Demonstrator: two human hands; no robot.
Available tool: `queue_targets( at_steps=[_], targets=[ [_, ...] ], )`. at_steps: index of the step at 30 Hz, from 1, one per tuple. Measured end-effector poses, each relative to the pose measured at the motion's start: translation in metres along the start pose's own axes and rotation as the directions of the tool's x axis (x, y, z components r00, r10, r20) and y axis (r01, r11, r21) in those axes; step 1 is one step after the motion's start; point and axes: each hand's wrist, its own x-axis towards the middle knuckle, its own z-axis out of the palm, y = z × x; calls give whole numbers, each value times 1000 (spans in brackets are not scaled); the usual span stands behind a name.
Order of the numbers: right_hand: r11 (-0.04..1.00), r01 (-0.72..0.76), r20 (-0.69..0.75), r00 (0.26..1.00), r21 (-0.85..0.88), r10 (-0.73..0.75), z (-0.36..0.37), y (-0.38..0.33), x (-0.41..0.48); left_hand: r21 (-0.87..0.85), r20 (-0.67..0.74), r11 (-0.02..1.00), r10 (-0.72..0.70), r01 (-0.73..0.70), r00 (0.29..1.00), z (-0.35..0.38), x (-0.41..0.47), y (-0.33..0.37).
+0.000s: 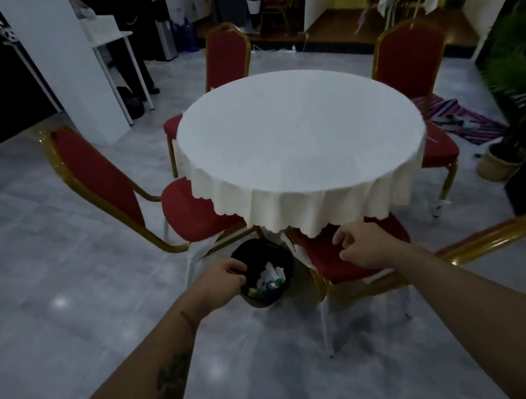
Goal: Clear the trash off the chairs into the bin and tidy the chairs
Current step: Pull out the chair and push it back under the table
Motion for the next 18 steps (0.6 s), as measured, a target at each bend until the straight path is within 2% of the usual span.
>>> queue_targets(
  at_steps=[8, 15, 18],
  targets=[
    [984, -132, 103, 987, 116, 121, 68, -42, 61, 37, 72, 996, -83, 81, 994, -64, 58, -48],
    [970, -228, 246, 948, 87, 201, 113, -39, 141, 35, 150, 976, -219, 216, 964, -73, 135, -71],
    [965, -259, 297, 926, 45, 235, 127, -33, 166, 42, 162, 972, -236, 232, 958, -76, 161, -77]
  ],
)
